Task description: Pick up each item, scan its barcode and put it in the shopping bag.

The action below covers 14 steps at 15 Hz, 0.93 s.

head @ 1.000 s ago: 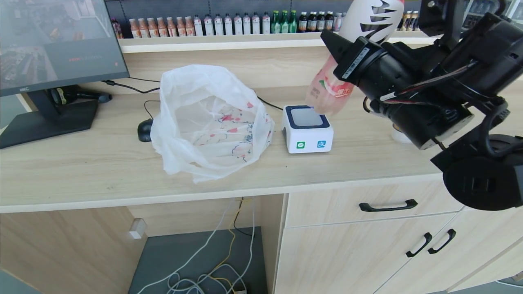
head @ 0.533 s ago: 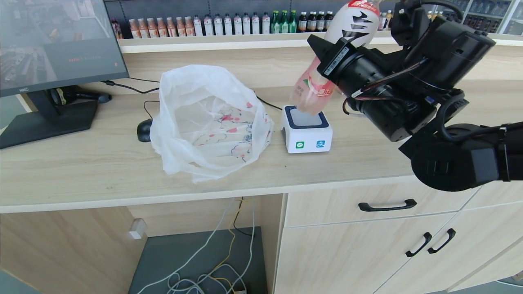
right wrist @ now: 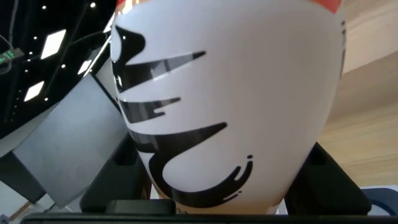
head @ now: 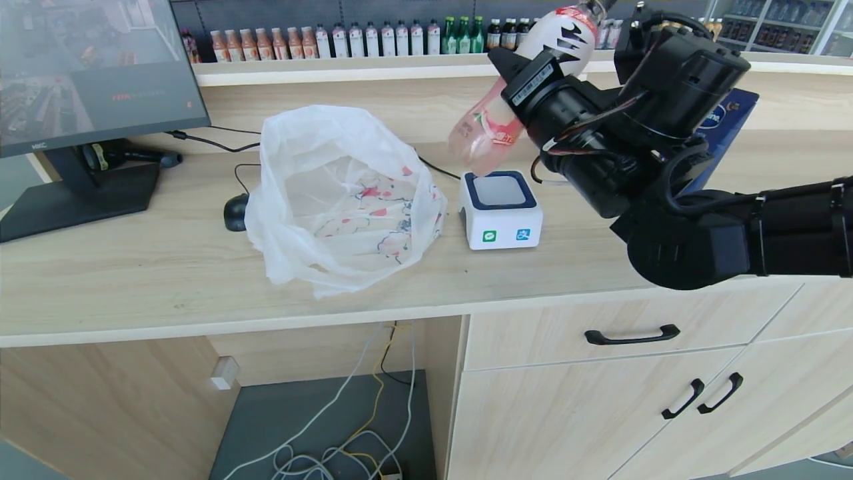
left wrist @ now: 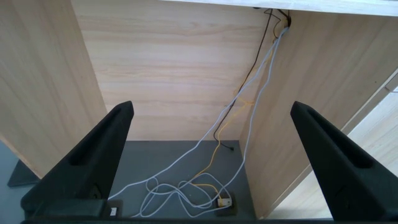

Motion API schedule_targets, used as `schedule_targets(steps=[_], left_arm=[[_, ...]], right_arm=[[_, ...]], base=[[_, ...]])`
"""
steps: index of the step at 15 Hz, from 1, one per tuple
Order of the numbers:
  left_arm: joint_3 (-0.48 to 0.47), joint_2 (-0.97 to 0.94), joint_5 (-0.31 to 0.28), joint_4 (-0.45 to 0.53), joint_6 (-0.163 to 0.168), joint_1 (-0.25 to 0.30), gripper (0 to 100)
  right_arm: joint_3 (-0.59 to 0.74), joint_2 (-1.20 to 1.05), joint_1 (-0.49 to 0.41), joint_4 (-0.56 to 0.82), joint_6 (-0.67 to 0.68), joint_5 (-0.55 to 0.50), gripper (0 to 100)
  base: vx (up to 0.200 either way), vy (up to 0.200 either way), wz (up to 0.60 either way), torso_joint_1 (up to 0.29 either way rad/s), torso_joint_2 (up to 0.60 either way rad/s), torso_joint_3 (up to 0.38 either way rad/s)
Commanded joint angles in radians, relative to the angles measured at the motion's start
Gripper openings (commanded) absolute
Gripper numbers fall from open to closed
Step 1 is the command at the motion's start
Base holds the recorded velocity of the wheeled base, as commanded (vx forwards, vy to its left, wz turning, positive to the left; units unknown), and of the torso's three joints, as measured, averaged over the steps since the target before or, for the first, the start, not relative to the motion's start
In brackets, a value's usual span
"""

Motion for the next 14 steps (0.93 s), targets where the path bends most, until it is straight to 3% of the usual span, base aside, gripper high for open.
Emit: schedule_targets(steps=[1, 10, 14], left_arm=[[0.0, 0.0, 0.0, 0.0, -0.001, 0.001, 100], [0.0, 0.0, 0.0, 0.0, -0.001, 0.001, 100], [0.0, 0.0, 0.0, 0.0, -0.001, 0.001, 100]], right_arm=[[-0.009, 0.018, -0.002, 0.008, 0.035, 0.0, 0], [-0.062, 0.068, -0.081, 0.106, 0.326, -0.008, 0], [-0.075, 0.087, -0.106, 0.112, 0.338, 0.003, 0]], base=[[0.0, 0.0, 0.0, 0.0, 0.0, 0.0], [0.0, 0.0, 0.0, 0.0, 0.0, 0.0], [0.0, 0.0, 0.0, 0.0, 0.0, 0.0]])
